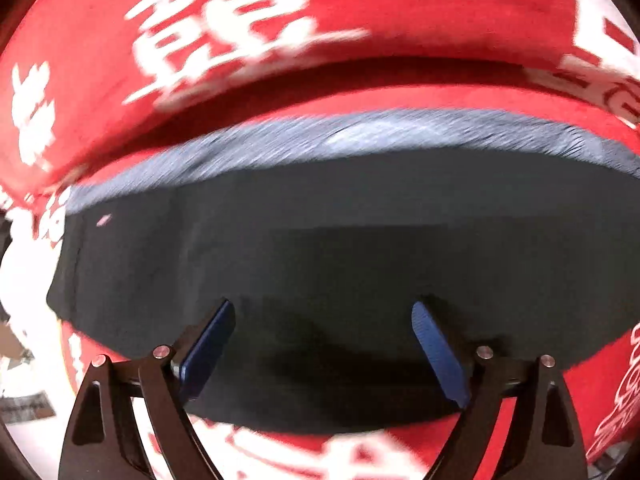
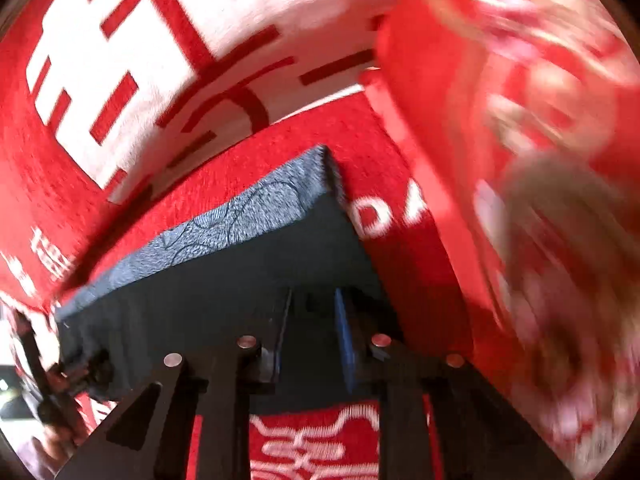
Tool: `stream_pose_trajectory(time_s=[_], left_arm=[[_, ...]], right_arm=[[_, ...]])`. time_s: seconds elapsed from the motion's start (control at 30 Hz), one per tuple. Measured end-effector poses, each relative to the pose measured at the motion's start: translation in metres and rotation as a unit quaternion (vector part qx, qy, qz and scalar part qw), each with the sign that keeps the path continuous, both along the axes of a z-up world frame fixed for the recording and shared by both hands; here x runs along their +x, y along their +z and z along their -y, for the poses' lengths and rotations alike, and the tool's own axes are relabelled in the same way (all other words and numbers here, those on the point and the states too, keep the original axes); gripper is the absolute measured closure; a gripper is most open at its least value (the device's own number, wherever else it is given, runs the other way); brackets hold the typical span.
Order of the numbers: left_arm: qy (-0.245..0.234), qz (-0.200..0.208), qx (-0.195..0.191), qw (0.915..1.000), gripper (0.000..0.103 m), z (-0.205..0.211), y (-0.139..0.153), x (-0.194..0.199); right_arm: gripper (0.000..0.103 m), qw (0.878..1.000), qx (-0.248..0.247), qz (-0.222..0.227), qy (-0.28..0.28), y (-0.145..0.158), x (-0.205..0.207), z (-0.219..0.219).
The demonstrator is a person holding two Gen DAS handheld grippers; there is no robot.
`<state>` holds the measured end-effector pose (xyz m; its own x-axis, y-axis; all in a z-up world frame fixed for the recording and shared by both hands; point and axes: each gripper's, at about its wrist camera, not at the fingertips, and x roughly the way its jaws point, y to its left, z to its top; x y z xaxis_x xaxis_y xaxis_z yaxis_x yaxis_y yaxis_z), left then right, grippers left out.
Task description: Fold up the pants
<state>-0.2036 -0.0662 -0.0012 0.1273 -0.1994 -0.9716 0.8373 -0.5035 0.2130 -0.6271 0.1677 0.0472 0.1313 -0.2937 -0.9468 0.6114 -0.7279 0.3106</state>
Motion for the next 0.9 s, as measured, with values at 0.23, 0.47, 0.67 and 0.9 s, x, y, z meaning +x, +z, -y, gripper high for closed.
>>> stream_pose_trajectory(time_s=[0.23, 0.47, 0.67, 0.9], left_arm=[[0.047, -0.001, -0.011, 0.9988, 0.012, 0.016, 0.040, 0.077], [0.073, -0.004, -0.006, 0.9973, 0.012, 0.020, 0.034, 0.141], [0.054, -0.003, -0.028, 0.9982, 0.012, 0.056, 0.023, 0.195], [0.048, -0.001, -0.053, 0.9975, 0.012, 0.104, -0.009, 0.235]], right_arm=[[0.060, 0.988, -0.074, 0.126, 0.038, 0.017, 0.089, 0.004], [0.060, 0.953, -0.119, 0.256, 0.113, -0.012, 0.250, 0.086], [0.060, 0.942, -0.134, 0.283, 0.119, -0.039, 0.350, 0.143], [0.060, 0.953, -0.114, 0.267, 0.084, -0.063, 0.382, 0.154]])
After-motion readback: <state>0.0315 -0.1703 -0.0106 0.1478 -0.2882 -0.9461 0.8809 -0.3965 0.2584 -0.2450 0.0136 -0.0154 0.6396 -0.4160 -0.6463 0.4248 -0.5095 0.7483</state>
